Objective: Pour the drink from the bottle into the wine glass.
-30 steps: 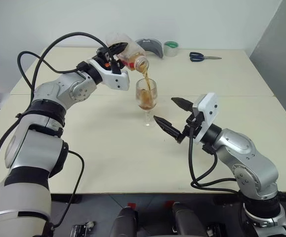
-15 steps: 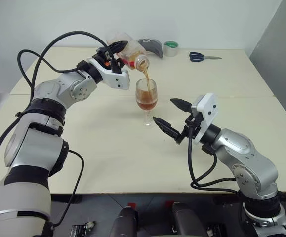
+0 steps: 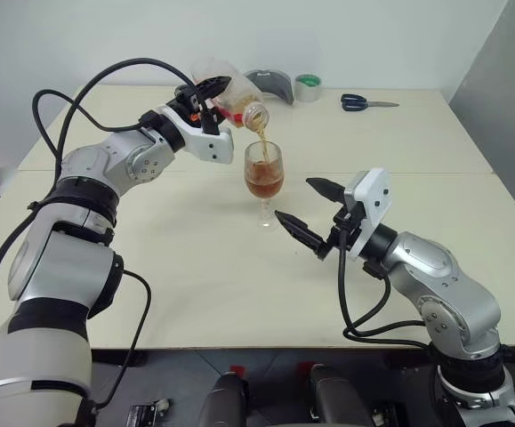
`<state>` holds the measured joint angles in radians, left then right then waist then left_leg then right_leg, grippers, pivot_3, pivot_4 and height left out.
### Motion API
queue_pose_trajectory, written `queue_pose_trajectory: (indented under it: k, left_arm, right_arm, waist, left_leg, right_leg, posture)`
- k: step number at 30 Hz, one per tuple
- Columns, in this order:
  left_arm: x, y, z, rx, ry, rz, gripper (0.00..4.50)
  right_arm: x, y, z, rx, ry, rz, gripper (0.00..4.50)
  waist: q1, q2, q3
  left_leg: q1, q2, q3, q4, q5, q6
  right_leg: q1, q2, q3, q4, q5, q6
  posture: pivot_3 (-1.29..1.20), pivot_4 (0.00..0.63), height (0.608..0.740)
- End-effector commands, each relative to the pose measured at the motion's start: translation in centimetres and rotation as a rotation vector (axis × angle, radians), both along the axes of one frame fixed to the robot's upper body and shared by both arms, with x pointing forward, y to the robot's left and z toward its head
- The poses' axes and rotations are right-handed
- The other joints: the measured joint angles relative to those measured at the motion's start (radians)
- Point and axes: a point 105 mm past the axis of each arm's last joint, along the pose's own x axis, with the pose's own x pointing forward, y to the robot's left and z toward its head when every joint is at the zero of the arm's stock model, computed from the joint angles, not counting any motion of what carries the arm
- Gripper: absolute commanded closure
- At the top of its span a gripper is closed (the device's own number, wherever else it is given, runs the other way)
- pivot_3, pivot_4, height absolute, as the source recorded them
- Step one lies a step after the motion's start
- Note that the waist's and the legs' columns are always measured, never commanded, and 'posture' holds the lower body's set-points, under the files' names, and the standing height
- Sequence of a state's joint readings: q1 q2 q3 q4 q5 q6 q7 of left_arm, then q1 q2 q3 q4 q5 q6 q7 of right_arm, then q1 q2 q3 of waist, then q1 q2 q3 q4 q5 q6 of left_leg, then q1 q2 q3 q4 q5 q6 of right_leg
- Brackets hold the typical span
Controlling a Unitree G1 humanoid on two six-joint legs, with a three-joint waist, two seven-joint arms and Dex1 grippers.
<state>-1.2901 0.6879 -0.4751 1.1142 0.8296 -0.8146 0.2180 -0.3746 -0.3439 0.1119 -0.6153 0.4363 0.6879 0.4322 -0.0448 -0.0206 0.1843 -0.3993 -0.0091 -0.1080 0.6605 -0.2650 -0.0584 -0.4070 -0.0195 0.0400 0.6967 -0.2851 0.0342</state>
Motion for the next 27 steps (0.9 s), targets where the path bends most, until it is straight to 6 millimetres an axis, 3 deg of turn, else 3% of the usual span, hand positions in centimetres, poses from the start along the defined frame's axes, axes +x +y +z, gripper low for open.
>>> queue_pose_trajectory:
  k: [1,16,27]
  left_arm:
    - [-0.4,0.1,2.6,-0.017,-0.075,-0.005,2.81]
    - [-0.2,-0.1,2.3,-0.037,-0.055,-0.009,2.81]
    - [0.0,-0.5,1.1,-0.153,0.067,-0.036,2.81]
  right_arm:
    - [-0.9,0.4,1.4,0.015,-0.061,0.026,0.0]
    - [-0.9,0.5,1.4,0.015,-0.06,0.028,0.0]
    - [-0.7,0.6,1.7,0.023,-0.072,0.029,0.0]
  waist:
    - [0.0,0.0,0.0]
    - [0.0,0.0,0.0]
    - [-0.003,0.0,0.0]
  left_leg:
    - [0.0,0.0,0.0,0.0,0.0,0.0]
    - [0.0,0.0,0.0,0.0,0.0,0.0]
    - [0.0,0.0,0.0,0.0,0.0,0.0]
  right_leg:
    - [0.0,0.0,0.0,0.0,0.0,0.0]
    - [0.0,0.0,0.0,0.0,0.0,0.0]
    - [0.0,0.0,0.0,0.0,0.0,0.0]
  posture:
    - [0.0,0.15,0.74]
    - [0.0,0.15,0.74]
    - [0.0,0.15,0.74]
